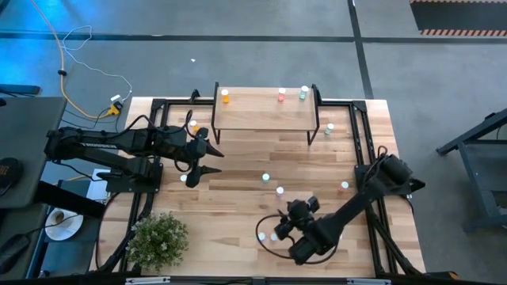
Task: Pick and place medicine bottles onto shelf by color
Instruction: Put the top purple pill bottle on the shelf
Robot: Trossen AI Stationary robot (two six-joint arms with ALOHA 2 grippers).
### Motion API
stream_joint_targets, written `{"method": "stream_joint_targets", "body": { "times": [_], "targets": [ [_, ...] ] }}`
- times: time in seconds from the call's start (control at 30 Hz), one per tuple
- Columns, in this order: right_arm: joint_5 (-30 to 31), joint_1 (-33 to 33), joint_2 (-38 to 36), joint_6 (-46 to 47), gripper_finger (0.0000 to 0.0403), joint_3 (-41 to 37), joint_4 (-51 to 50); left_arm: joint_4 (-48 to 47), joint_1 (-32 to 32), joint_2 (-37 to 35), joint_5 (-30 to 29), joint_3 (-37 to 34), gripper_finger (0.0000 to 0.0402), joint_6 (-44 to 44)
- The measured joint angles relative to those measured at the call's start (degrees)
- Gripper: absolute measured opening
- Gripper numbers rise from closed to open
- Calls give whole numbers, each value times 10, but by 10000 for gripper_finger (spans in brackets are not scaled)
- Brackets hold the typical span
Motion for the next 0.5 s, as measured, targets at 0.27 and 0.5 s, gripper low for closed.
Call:
{"method": "stream_joint_targets", "body": {
  "times": [0.27, 0.5],
  "targets": [
    [44, -2, 59, 63, 201, 0, -4, -1, 0, 0, 0, 0, 236, 14],
    [78, -1, 102, 111, 201, 0, -29, -2, 0, 0, 0, 0, 236, 24]
  ]
}}
